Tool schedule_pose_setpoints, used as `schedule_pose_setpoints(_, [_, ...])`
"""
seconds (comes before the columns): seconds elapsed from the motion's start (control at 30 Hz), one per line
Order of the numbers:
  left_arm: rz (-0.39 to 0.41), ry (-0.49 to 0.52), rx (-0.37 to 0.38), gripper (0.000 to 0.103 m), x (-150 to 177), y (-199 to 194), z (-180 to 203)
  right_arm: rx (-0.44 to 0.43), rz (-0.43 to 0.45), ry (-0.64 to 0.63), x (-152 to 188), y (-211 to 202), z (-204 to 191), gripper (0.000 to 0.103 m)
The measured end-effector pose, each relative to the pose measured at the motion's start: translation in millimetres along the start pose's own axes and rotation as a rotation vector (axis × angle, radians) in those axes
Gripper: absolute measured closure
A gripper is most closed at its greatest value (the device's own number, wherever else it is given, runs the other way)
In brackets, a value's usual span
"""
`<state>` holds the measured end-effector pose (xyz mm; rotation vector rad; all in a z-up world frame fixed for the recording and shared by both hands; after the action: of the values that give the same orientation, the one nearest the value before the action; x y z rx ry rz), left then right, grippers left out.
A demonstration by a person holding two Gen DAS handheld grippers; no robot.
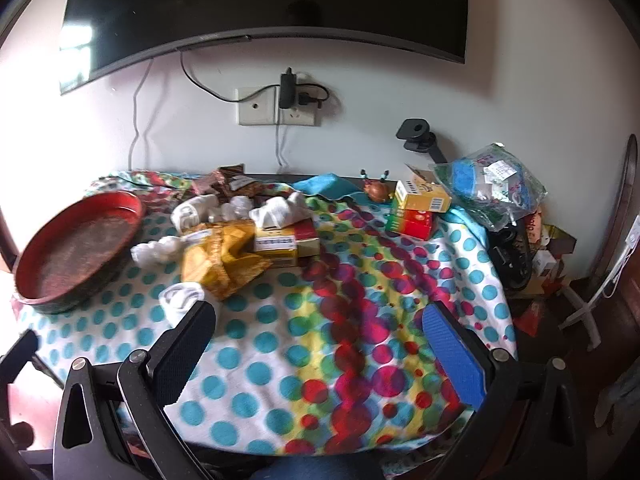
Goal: Organize objects
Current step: 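Grasp the rolled white sock with the left gripper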
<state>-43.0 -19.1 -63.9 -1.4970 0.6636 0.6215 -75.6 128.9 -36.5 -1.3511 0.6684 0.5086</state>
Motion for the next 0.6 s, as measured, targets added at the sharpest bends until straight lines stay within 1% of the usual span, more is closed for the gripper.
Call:
schedule_pose_setpoints(0.1, [-0.012,-0.001,-0.03,0.003,12,17,-16,0.014,-0.028,0.008,-2,18,6,0.0])
schedule_pose_setpoints(0.2, [-0.024,-0.017,-0.024,0.004,18,31,-27,-0.015,-0.081,0.025,2,42,10,0.0])
schedule_pose_setpoints(0.27, [-0.022,-0.009,-0.009,0.004,17,37,-27,-0.04,-0.113,0.026,8,57,12,0.0])
schedule_pose_setpoints(0.37, [-0.027,0.006,0.027,0.004,9,51,-19,-0.044,-0.139,0.017,18,79,17,0.0])
schedule_pose_setpoints(0.47, [-0.035,0.028,0.045,0.004,-3,66,-6,-0.006,-0.162,0.017,25,100,28,0.0])
schedule_pose_setpoints(0.6, [-0.067,0.058,0.082,0.004,-17,94,19,-0.027,-0.192,0.074,34,120,49,0.0])
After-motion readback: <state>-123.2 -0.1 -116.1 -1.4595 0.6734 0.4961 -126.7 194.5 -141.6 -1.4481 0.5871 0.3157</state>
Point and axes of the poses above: each gripper's, at about its wrist camera, not at the fingertips, and y roughly the way its jaws point, z to its right, x to its underside, the point moved 4 cm from there along y, roughly the way its jaws point, and after that the axes turned 10 degrees about -z, right-handed, at the moved point
